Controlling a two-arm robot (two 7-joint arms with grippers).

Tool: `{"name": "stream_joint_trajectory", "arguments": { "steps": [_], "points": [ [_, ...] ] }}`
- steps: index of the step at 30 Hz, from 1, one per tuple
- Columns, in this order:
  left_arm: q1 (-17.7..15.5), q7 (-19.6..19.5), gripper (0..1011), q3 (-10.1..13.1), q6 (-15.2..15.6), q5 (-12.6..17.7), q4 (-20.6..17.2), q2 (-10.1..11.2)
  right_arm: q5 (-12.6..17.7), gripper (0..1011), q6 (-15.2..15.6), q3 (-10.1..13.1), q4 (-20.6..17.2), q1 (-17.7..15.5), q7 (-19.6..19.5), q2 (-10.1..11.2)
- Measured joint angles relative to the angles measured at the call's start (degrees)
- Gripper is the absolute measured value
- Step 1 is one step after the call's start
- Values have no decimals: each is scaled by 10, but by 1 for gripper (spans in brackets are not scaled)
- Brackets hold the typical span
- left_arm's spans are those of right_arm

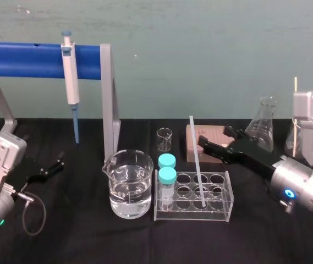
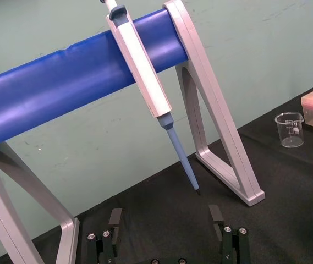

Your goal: Pick up the stirring rod with one hand, then place it down.

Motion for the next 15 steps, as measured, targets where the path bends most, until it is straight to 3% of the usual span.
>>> {"name": "stream_joint_trajectory", "arguments": {
  "steps": [6, 15],
  "points": [
    [0, 0, 1000, 0, 0, 0, 0, 0, -2, 1003, 20, -22, 48, 44, 2, -32],
    [0, 0, 1000, 0, 0, 0, 0, 0, -8, 1003, 51, -48, 96, 88, 0, -61]
  ]
}}
